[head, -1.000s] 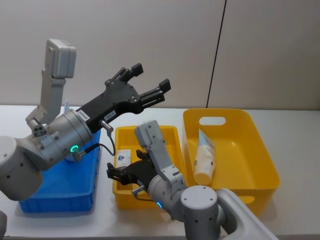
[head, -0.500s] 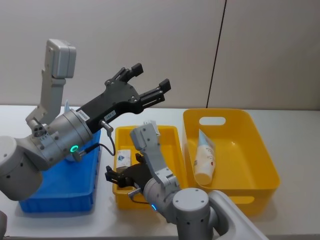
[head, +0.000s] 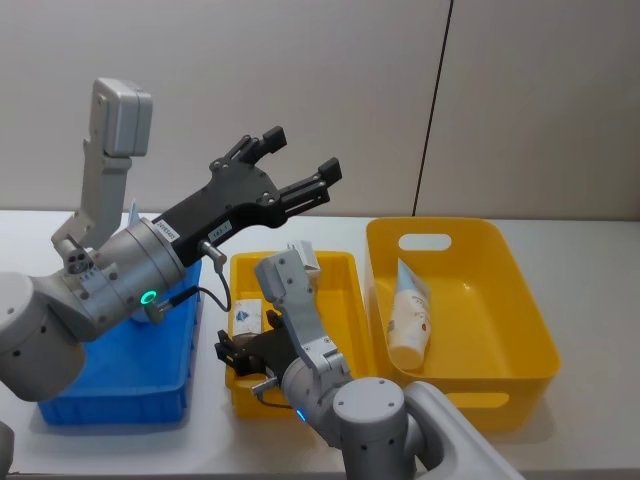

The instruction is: Bimanual collaborative sorting of washing and personal care products

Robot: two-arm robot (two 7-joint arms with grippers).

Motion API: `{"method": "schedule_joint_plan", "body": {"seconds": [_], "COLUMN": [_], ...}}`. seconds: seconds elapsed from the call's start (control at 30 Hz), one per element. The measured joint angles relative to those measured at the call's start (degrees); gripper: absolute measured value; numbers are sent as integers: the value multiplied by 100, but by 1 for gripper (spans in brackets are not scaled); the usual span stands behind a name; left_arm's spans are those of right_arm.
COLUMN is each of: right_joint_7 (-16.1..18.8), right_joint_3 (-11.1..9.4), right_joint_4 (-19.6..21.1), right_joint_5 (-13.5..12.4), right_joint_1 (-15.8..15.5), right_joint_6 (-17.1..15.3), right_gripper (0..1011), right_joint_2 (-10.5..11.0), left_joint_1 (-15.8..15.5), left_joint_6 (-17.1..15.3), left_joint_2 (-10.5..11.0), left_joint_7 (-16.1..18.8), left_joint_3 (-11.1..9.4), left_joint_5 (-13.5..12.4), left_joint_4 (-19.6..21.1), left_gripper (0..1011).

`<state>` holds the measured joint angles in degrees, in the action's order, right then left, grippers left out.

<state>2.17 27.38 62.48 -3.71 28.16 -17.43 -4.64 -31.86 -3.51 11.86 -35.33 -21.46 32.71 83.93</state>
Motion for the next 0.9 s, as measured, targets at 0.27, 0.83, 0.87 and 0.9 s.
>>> {"method": "schedule_joint_plan", "body": {"seconds": [0.27,0.83,0.87,0.9], "right_joint_7": [-111,-214,-220,-227], "right_joint_3": [-56,-127,-128,-128], "right_joint_4": [-76,50,71,95], "right_joint_5": [65,198,207,216], "right_joint_1": [8,-69,-79,-89], "right_joint_6": [19,128,136,143], "right_gripper": [588,260,257,250], "right_joint_2": [-50,-43,-38,-34], "left_joint_1": [0,0,0,0], "left_joint_6": [0,0,0,0], "left_joint_2": [0,0,0,0], "left_joint_7": [0,0,0,0], "left_joint_3": [0,0,0,0], "left_joint_5": [0,0,0,0], "left_joint_4": [0,0,0,0], "left_gripper": [1001,1001,1001,1001]}}
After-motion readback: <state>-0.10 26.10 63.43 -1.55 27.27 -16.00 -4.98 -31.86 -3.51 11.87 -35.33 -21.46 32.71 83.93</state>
